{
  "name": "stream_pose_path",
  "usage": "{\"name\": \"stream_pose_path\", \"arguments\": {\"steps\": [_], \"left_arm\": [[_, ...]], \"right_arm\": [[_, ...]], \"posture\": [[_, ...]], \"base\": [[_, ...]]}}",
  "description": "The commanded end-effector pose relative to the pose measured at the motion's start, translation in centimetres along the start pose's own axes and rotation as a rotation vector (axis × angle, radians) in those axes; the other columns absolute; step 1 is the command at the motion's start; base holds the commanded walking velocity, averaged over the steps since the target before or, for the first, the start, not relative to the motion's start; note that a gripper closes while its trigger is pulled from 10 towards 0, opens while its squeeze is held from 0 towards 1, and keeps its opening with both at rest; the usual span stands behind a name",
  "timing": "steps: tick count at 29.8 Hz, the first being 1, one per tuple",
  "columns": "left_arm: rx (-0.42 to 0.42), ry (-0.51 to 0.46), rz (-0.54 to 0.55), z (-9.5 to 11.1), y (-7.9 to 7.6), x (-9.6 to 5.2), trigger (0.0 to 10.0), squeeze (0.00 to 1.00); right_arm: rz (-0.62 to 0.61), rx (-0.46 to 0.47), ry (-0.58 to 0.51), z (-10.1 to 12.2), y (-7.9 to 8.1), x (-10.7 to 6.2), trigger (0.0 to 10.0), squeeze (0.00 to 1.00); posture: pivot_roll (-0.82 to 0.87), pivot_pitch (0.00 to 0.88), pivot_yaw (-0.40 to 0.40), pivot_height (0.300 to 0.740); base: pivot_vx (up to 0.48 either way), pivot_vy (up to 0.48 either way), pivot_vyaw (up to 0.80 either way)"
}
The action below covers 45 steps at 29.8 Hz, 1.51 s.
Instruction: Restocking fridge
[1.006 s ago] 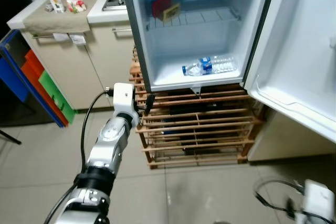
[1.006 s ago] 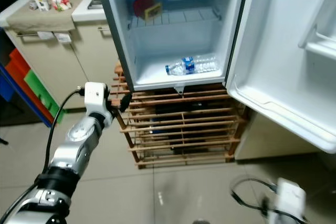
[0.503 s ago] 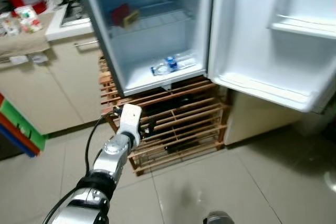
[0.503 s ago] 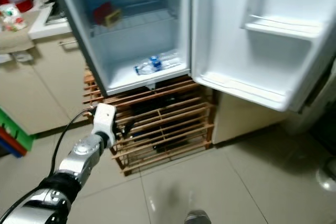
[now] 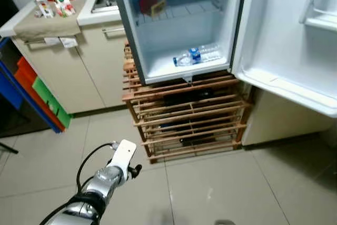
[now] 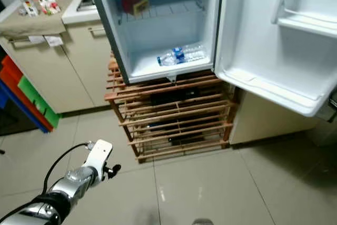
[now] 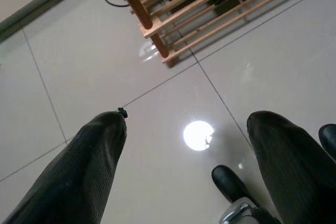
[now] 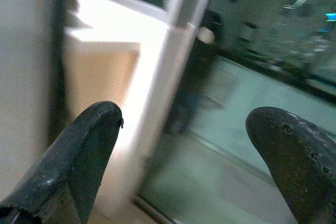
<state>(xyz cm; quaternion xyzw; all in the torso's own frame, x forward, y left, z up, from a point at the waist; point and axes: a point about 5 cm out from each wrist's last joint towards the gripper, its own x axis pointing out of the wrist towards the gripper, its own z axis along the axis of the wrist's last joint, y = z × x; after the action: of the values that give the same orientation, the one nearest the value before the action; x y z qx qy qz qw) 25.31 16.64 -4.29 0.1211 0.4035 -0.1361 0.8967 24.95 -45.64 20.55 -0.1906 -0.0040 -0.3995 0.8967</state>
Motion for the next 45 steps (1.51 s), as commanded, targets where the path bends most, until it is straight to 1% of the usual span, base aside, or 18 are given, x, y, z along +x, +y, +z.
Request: {"name": "stream_pose_path", "arguments": {"steps": [1, 11, 14, 15, 16, 18, 20, 22, 24, 26, 29, 32, 33, 35, 38, 43, 44, 45], "left_arm": [[0.02, -0.015, 0.002, 0.6, 0.3, 0.0, 10.0, 0.0], [0.008, -0.006, 0.011, 0.0, 0.1, 0.1, 10.0, 0.0], [0.011, 0.001, 0.009, -0.3, 0.1, 0.0, 10.0, 0.0], [0.011, 0.001, 0.009, -0.3, 0.1, 0.0, 10.0, 0.0], [0.013, 0.004, 0.008, -0.4, 0.0, 0.0, 10.0, 0.0], [0.015, 0.004, 0.007, -0.4, 0.0, 0.0, 10.0, 0.0], [0.018, 0.007, 0.006, -0.5, 0.0, 0.0, 10.0, 0.0], [0.02, 0.014, 0.004, -0.8, 0.1, 0.0, 10.0, 0.0], [0.02, 0.014, 0.004, -0.8, 0.1, 0.0, 10.0, 0.0], [0.024, 0.045, -0.007, -1.8, -0.1, -0.2, 10.0, 0.0], [0.024, 0.066, -0.017, -2.3, -0.2, -0.2, 10.0, 0.0], [0.035, 0.122, -0.052, -3.7, -0.9, -0.4, 10.0, 0.0], [0.037, 0.142, -0.055, -4.1, -1.1, -0.4, 10.0, 0.0], [0.038, 0.177, -0.054, -4.7, -1.2, -0.5, 10.0, 0.0], [-0.004, 0.234, -0.036, -5.7, -0.8, -0.8, 10.0, 0.0], [-0.055, 0.251, -0.018, -6.1, -0.5, -1.0, 10.0, 0.0], [-0.069, 0.251, -0.014, -6.2, -0.4, -1.0, 10.0, 0.0], [-0.07, 0.251, -0.013, -6.2, -0.4, -1.0, 10.0, 0.0]], "right_arm": [[0.036, 0.049, -0.003, 0.4, 0.2, 0.3, 10.0, 0.0], [0.214, 0.279, -0.036, 2.2, 2.3, 0.8, 10.0, 0.0], [0.356, 0.319, -0.059, 2.5, 4.3, 0.4, 10.0, 0.0], [0.356, 0.319, -0.059, 2.5, 4.3, 0.4, 10.0, 0.0], [0.434, 0.332, -0.082, 2.8, 5.5, 0.0, 10.0, 0.0], [0.473, 0.336, -0.094, 3.0, 6.0, -0.3, 10.0, 0.0], [0.625, 0.331, -0.149, 3.8, 7.6, -1.9, 10.0, 0.0], [0.817, 0.332, -0.179, 4.6, 8.6, -5.2, 10.0, 0.0], [0.817, 0.332, -0.179, 4.6, 8.6, -5.2, 10.0, 0.0], [0.95, 0.325, -0.148, 3.7, 8.0, -8.3, 10.0, 0.0], [1.005, 0.32, -0.111, 2.8, 7.4, -9.7, 10.0, 0.0], [1.098, 0.139, 0.164, -4.3, 5.3, -12.4, 10.0, 0.0], [1.079, 0.086, 0.249, -6.6, 4.5, -12.8, 10.0, 0.0], [0.997, 0.046, 0.352, -8.9, 3.7, -12.8, 10.0, 0.0], [0.861, 0.032, 0.426, -10.4, 3.4, -12.6, 10.0, 0.0], [0.799, 0.072, 0.354, -9.1, 4.8, -12.4, 10.0, 0.0], [0.778, 0.157, 0.271, -7.7, 6.4, -12.2, 10.0, 0.0], [0.789, 0.197, 0.254, -7.2, 7.1, -12.3, 10.0, 0.0]], "posture": [[-0.21, 0.0, 0.111, 0.74], [-0.22, 0.0, 0.108, 0.74], [-0.22, 0.0, 0.112, 0.74], [-0.22, 0.0, 0.112, 0.74], [-0.23, 0.0, 0.113, 0.74], [-0.23, 0.0, 0.113, 0.74], [-0.23, 0.0, 0.112, 0.74], [-0.23, 0.0, 0.113, 0.74], [-0.23, 0.0, 0.113, 0.74], [-0.24, 0.0, 0.122, 0.74], [-0.25, 0.0, 0.124, 0.74], [-0.26, 0.0, 0.135, 0.74], [-0.26, 0.0, 0.139, 0.74], [-0.25, 0.0, 0.138, 0.74], [-0.24, 0.0, 0.137, 0.74], [-0.24, 0.0, 0.131, 0.74], [-0.24, 0.0, 0.129, 0.74], [-0.24, 0.0, 0.129, 0.74]], "base": [[0.0, 0.0, 0.0], [0.0, 0.0, 0.0], [0.0, 0.0, 0.0], [0.0, 0.0, 0.0], [0.0, 0.0, 0.0], [0.0, 0.0, 0.0], [0.0, 0.0, 0.0], [0.0, 0.0, 0.0], [0.0, 0.0, 0.0], [0.0, 0.0, 0.0], [0.0, 0.0, 0.0], [0.0, 0.0, 0.0], [0.0, 0.0, 0.0], [0.0, 0.0, 0.0], [0.0, 0.0, 0.0], [0.0, 0.0, 0.0], [0.0, 0.0, 0.0], [0.0, 0.0, 0.0]]}}
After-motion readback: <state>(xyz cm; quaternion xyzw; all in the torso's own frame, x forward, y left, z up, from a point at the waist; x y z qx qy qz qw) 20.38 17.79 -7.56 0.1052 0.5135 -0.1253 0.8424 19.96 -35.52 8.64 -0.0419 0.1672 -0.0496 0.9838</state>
